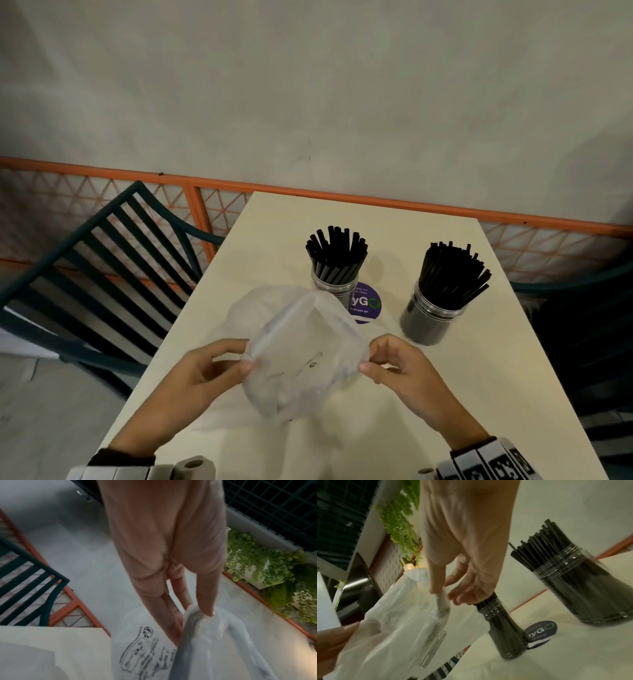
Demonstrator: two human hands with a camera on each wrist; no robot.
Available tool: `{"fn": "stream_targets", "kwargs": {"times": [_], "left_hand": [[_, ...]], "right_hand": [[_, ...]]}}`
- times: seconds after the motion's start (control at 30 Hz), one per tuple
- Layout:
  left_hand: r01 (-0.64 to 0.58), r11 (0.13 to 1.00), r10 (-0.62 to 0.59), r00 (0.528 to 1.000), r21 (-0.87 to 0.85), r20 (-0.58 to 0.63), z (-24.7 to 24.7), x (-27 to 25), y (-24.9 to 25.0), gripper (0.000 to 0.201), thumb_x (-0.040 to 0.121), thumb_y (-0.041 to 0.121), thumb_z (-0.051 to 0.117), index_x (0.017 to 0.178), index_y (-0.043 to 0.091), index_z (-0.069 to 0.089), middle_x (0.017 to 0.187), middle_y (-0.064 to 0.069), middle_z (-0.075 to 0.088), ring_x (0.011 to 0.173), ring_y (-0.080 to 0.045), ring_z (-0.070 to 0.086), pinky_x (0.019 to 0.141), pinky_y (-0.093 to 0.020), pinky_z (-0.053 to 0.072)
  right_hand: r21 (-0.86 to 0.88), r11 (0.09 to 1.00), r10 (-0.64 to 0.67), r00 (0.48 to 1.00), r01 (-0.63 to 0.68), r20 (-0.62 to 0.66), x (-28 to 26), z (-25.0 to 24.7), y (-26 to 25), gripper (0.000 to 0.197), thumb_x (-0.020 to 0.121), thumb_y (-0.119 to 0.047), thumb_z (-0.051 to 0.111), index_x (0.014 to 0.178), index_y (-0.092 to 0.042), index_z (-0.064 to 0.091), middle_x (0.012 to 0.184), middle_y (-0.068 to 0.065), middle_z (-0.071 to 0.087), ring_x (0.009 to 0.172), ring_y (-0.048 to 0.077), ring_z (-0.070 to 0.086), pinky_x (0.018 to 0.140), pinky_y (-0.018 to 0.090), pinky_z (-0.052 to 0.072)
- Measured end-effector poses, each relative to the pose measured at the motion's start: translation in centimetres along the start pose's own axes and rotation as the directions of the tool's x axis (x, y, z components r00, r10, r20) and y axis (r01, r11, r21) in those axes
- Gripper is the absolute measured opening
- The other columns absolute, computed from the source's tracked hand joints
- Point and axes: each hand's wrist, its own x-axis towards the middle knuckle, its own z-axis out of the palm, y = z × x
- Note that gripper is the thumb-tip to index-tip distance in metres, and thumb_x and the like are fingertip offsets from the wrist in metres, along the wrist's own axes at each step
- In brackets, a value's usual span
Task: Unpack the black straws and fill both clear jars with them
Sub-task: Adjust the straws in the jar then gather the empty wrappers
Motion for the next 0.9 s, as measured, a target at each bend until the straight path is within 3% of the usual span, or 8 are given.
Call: {"fn": "stream_targets", "kwargs": {"times": [0.13, 0.3, 0.47, 0.53, 0.6, 0.7, 0.77, 0.9], "left_hand": [[-0.173, 0.959, 0.218, 0.957, 0.225, -0.194, -1.8, 0.2, -0.6, 0.025, 0.06, 0.041, 0.067, 0.075, 0.021, 0.063, 0.077, -0.001, 0.067, 0.071, -0.015, 0.063, 0.069, -0.023, 0.052], [-0.204, 0.727, 0.541, 0.759, 0.656, -0.362, -4.8, 0.3, -2.3, 0.006, 0.063, 0.015, 0.04, 0.058, 0.016, 0.037, 0.07, 0.004, 0.042, 0.059, -0.01, 0.039, 0.051, -0.021, 0.032], [0.021, 0.711, 0.334, 0.869, 0.703, -0.364, -5.9, 0.5, -8.5, 0.033, 0.061, -0.012, 0.053, 0.061, 0.015, 0.033, 0.067, 0.0, 0.034, 0.061, -0.019, 0.035, 0.045, -0.025, 0.028], [0.05, 0.713, 0.263, 0.905, 0.7, -0.333, -5.9, 0.5, -10.8, 0.047, 0.056, -0.018, 0.056, 0.065, 0.018, 0.028, 0.073, 0.0, 0.032, 0.061, -0.021, 0.035, 0.044, -0.026, 0.028], [0.023, 0.684, 0.237, 0.938, 0.729, -0.253, -6.0, 0.4, -12.5, 0.047, 0.054, -0.017, 0.055, 0.066, 0.019, 0.027, 0.075, 0.0, 0.031, 0.062, -0.022, 0.035, 0.042, -0.021, 0.024], [-0.005, 0.688, 0.194, 0.965, 0.726, -0.178, -6.0, 0.6, -14.7, 0.055, 0.052, -0.018, 0.062, 0.065, 0.025, 0.03, 0.074, 0.002, 0.032, 0.061, -0.019, 0.038, 0.041, -0.019, 0.026], [0.012, 0.741, 0.099, 0.987, 0.671, -0.127, -6.3, 0.7, -15.0, 0.059, 0.059, -0.007, 0.071, 0.066, 0.04, 0.036, 0.072, 0.009, 0.039, 0.062, -0.005, 0.044, 0.047, -0.016, 0.03], [0.038, 0.73, -0.147, 0.984, 0.682, 0.102, -6.9, -0.2, -12.7, 0.066, 0.047, 0.08, 0.058, 0.099, 0.046, 0.034, 0.101, 0.017, 0.037, 0.086, 0.004, 0.045, 0.075, -0.009, 0.037]], "right_hand": [[-0.162, 0.972, -0.188, 0.977, 0.17, -0.098, 0.6, 3.3, -0.7, 0.016, 0.074, -0.026, 0.065, 0.068, -0.023, 0.05, 0.08, -0.005, 0.061, 0.073, 0.01, 0.058, 0.063, 0.022, 0.05], [-0.509, 0.791, -0.512, 0.822, 0.339, -0.25, 2.0, 5.5, -0.7, 0.026, 0.058, -0.013, 0.034, 0.064, -0.031, 0.017, 0.061, -0.014, 0.021, 0.056, 0.002, 0.024, 0.05, 0.013, 0.023], [-0.589, 0.799, -0.174, 0.984, 0.125, -0.027, 1.9, 7.1, 1.3, 0.028, 0.071, -0.032, 0.051, 0.078, -0.045, 0.028, 0.087, -0.018, 0.038, 0.082, -0.001, 0.039, 0.068, 0.014, 0.033], [-0.568, 0.813, 0.006, 0.975, 0.123, 0.22, 1.0, 7.3, 1.3, 0.071, 0.057, -0.064, 0.072, 0.113, -0.055, 0.028, 0.12, -0.025, 0.025, 0.114, -0.007, 0.026, 0.094, 0.016, 0.029], [-0.619, 0.77, 0.01, 0.968, 0.152, 0.251, 0.8, 8.0, 1.5, 0.105, 0.049, -0.081, 0.06, 0.136, -0.052, 0.008, 0.14, -0.027, 0.002, 0.132, -0.004, 0.0, 0.111, 0.022, 0.009], [-0.71, 0.681, -0.041, 0.977, 0.18, 0.209, 2.0, 11.3, 2.4, 0.078, 0.069, -0.084, 0.024, 0.135, -0.058, -0.009, 0.149, -0.022, -0.026, 0.134, 0.001, -0.032, 0.106, 0.021, -0.026], [-0.817, 0.56, 0.047, 0.979, 0.14, 0.2, 3.2, 13.6, 4.1, 0.063, 0.081, -0.075, 0.011, 0.139, -0.053, 0.004, 0.157, -0.006, -0.004, 0.141, 0.02, -0.016, 0.107, 0.034, -0.026], [-0.925, 0.369, 0.29, 0.935, 0.089, 0.205, 5.4, 16.7, 9.0, 0.053, 0.09, -0.06, 0.017, 0.13, -0.038, 0.044, 0.134, 0.003, 0.056, 0.122, 0.036, 0.052, 0.108, 0.05, -0.007]]}}
